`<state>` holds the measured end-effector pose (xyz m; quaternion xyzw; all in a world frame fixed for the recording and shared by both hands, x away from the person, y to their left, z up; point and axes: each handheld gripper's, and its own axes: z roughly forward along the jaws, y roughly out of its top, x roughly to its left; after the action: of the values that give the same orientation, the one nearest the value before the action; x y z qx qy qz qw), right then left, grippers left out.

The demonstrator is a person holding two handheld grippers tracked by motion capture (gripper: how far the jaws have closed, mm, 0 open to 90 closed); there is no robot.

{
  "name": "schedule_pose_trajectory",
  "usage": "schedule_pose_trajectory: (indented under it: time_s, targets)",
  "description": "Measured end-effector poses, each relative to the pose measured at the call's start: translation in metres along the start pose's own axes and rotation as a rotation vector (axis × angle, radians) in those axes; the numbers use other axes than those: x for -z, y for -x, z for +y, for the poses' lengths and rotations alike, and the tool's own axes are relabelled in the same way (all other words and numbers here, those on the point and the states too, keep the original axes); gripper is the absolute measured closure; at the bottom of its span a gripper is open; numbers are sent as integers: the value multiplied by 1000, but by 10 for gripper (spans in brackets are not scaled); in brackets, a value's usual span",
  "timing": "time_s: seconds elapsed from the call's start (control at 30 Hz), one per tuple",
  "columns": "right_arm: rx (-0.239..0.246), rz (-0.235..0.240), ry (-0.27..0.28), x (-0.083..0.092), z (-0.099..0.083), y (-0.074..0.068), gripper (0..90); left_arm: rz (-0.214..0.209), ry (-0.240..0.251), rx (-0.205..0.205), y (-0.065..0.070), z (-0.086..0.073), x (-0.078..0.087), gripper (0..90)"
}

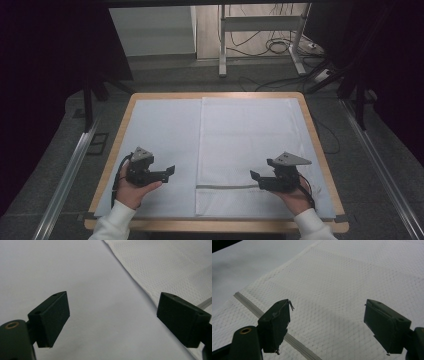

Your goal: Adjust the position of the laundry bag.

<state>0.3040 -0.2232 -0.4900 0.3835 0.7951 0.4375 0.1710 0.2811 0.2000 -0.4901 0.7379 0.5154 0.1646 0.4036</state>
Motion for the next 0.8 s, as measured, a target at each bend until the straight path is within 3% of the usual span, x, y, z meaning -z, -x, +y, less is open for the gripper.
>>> schedule_pose_trajectory:
  time_s: [0.23,0.3,0.37,0.43,0.53,0.8]
  targets:
    - [29,-5,-12,-1,-2,-4,207,13,14,-13,5,0,2,121]
    - [30,-11,-2,1,0,-5,207,6,53,-109,13,-1,7,123]
    - [25,-11,-1,1,0,-5,206,6,58,-135,18,-1,10,121]
    - [32,-17,-3,1,0,-5,206,-6,57,-128,19,0,11,123]
    - [43,-16,-1,1,1,-7,206,-22,33,-85,18,-1,12,150]
    - [65,-36,-7,1,1,-5,206,2,-3,-35,14,2,10,171]
